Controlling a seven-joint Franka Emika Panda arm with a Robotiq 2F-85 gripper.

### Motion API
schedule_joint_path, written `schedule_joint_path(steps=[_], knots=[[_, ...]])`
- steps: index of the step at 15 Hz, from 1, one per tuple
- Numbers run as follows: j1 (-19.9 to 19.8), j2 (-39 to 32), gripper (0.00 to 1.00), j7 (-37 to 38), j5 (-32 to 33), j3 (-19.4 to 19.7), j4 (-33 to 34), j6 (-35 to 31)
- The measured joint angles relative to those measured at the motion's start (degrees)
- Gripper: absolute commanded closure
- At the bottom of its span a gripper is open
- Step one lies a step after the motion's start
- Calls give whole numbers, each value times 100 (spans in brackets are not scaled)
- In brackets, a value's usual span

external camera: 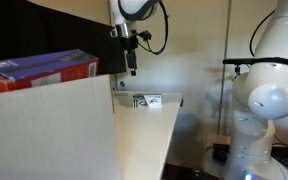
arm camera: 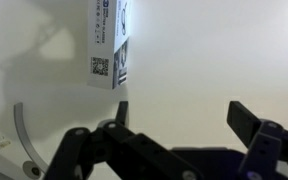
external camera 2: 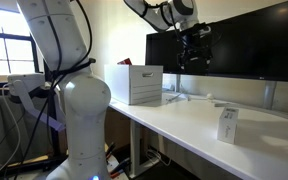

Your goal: Remove the boxes from the storage box

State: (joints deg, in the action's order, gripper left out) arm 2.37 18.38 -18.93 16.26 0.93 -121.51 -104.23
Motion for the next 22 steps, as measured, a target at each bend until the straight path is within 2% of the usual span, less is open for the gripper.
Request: schedule_joint_path(steps=[4,9,15,22], knots=[[266,253,0,-133,-68,-127,297,359],[719,265,0,-135,-229,-549,660,546],[1180,90,0,-154,-366,-1034,1145,577],[1530,-273,0,-588,-581,-1380,1833,872]])
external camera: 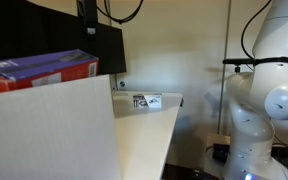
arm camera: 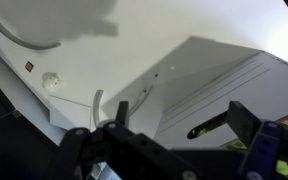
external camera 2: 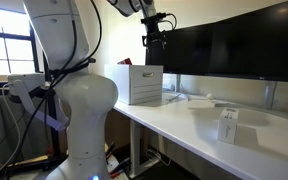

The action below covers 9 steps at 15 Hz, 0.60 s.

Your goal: Remove the boxes from the storage box

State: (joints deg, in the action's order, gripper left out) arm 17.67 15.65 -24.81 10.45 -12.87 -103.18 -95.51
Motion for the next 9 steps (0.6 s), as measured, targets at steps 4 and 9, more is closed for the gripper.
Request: schedule_joint_path(steps=[4,9], knots=[[179,-101,0,-432,-144,-150,276,101],[272,-97,0,-721,-95,-210,574,55]])
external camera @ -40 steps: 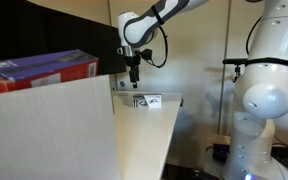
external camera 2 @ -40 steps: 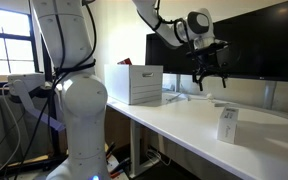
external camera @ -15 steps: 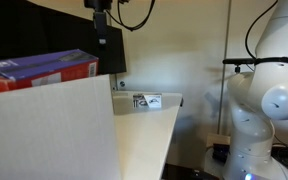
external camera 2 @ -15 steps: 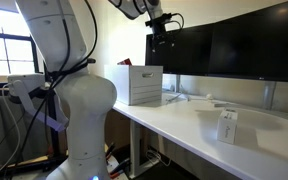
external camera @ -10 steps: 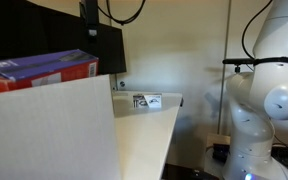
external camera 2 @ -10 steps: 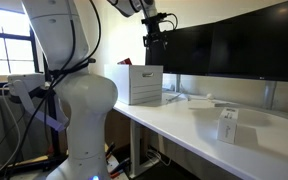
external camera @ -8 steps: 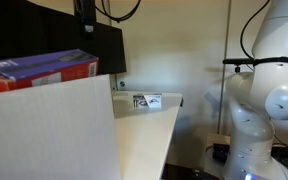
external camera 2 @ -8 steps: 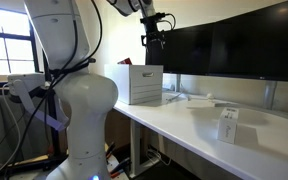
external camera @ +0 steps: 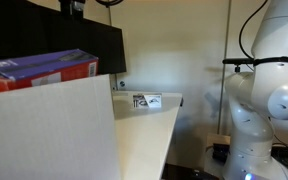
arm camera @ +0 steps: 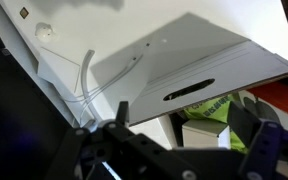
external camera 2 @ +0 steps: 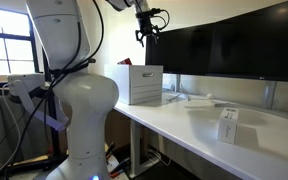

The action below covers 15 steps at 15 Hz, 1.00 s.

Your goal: Remove the boxes from the storage box

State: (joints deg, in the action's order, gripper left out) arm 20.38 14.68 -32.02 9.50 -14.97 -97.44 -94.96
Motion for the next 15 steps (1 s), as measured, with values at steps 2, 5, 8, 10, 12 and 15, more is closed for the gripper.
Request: schedule_joint_path(steps=[2,5,8,10,12,15], knots=[[-11,-8,0,-37,0,31,71,0],[-8,-13,0,-38,-14,31,64,30],[9,1,0,-290,-147,31,-24,55],[26,72,0,-606,-334,31,-130,112],[57,208,0,-919,-497,32,-215,297],[187,530,0,-1328,-758,30,-329,752]])
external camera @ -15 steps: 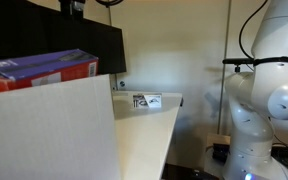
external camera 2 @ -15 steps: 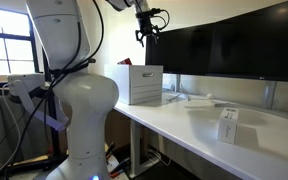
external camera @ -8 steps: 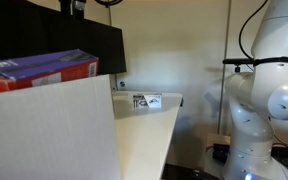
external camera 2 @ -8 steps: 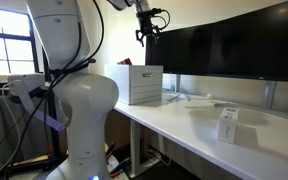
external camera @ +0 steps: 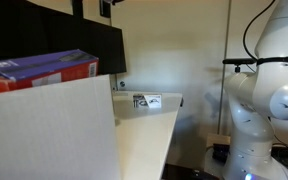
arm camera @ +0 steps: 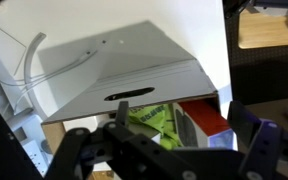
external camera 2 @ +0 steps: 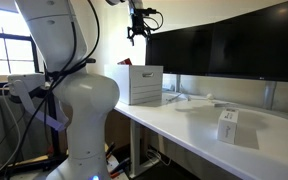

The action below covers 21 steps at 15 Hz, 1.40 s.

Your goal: Remove the boxes from the storage box

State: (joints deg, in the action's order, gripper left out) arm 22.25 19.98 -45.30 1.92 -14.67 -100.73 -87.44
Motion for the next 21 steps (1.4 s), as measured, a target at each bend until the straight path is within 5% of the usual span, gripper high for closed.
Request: schedule_joint_path(steps=[9,21], knots=[[749,918,0,-408,-418,-309,-923,193],[1012,914,0,-408,-150,-760,-1875,-2028]])
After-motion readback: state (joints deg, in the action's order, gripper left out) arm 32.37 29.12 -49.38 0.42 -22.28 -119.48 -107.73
